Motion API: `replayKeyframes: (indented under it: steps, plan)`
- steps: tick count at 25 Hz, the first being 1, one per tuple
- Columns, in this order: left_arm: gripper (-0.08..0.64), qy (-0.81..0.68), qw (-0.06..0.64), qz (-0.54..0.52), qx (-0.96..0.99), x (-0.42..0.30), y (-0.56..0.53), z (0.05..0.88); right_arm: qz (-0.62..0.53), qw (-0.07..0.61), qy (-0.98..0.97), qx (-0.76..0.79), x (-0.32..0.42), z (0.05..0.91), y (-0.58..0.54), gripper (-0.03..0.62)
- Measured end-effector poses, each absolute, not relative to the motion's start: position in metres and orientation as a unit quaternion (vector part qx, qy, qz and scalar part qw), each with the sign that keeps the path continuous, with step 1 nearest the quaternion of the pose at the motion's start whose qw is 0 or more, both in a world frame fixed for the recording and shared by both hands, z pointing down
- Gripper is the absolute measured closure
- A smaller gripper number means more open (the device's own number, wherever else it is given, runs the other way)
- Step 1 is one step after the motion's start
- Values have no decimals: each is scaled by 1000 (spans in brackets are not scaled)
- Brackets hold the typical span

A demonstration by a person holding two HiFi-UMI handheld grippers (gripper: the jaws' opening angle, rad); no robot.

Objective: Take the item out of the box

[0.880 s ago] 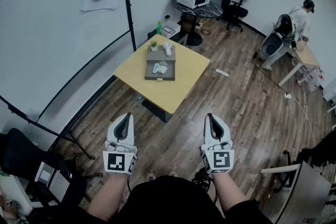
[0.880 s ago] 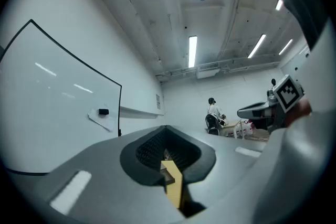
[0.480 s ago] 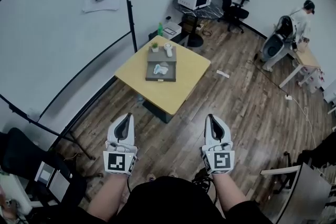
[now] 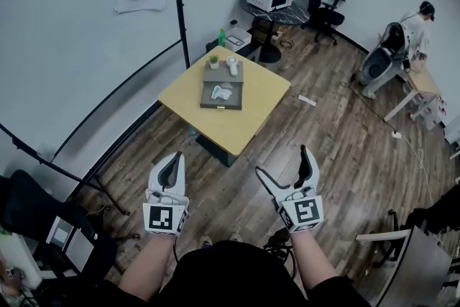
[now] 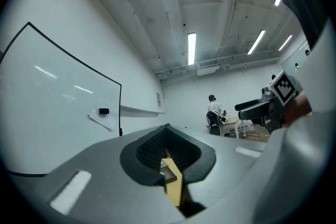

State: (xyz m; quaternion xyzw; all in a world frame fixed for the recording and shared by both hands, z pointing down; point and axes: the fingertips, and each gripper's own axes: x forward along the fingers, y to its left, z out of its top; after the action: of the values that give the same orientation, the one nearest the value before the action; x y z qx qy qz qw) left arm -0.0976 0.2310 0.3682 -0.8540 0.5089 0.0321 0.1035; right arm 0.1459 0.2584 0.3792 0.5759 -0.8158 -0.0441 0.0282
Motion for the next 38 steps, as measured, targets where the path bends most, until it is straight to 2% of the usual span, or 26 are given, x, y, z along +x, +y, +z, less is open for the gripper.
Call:
replayKeyframes:
  steps: [16, 27, 38]
  plan:
    - [560, 539, 112, 16, -835, -64, 186, 390, -38, 12, -835, 549, 176, 409, 197, 34]
    - [560, 535, 106, 17, -838, -80, 45, 390, -49, 5, -830, 556, 156, 405, 59, 35]
    - [560, 504, 98, 24, -858, -111, -147, 375, -55, 23, -813, 579, 116, 399, -113, 34]
